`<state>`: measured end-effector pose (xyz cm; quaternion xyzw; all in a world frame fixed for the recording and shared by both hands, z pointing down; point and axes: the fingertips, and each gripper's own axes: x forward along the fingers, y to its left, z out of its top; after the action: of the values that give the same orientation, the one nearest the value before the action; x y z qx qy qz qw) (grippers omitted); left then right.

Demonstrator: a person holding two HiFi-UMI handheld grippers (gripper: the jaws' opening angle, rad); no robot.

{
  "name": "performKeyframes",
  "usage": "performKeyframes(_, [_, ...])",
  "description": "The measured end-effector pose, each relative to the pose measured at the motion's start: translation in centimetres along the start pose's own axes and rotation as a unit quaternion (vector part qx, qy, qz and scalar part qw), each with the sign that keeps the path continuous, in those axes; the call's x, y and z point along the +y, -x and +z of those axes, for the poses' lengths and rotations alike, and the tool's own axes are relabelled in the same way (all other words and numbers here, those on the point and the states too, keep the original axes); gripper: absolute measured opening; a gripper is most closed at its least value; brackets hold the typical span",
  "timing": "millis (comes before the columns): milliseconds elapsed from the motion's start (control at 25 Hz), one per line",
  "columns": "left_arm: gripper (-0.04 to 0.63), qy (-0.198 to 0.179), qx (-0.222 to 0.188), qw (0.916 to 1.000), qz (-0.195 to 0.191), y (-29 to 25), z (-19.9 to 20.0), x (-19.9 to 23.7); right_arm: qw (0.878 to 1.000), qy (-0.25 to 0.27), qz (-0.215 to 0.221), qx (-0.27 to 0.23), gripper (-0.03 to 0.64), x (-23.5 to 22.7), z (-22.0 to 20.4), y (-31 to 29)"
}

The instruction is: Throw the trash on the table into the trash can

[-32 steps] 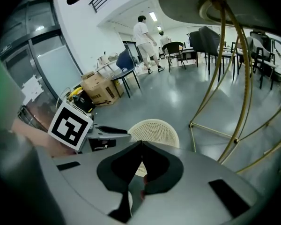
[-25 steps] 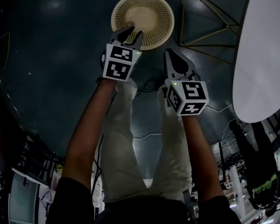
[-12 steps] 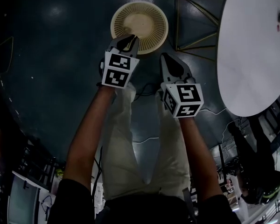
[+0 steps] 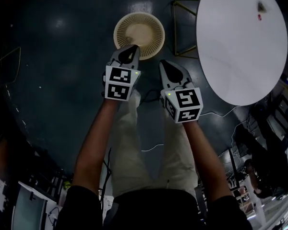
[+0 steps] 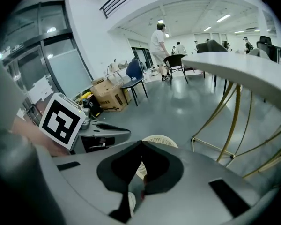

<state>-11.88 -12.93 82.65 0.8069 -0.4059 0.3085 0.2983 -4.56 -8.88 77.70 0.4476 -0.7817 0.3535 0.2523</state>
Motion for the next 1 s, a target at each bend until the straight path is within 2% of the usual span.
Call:
performKeyframes(280, [0.015,-0.005,-0.029,0.9995,-0.006,5.0,6.4,-4.6,1.000,0.001,0.005,-0.012,0.018,0.3,4.1,5.5])
performKeyframes(680, [0.015,-0.031,-0.055,0.9978,-0.022,12.1,14.9,-10.9,0.998,0.048,0.008,-0.036,0.018,1.3,11.2,14.0])
performKeyframes(1000, [0.015,-0.052,-0.060,0.9957,-0.046,13.9,19.1,-17.3,0.997,0.047,-0.020,-0.049,0.018,-2.8,13.3,20.3])
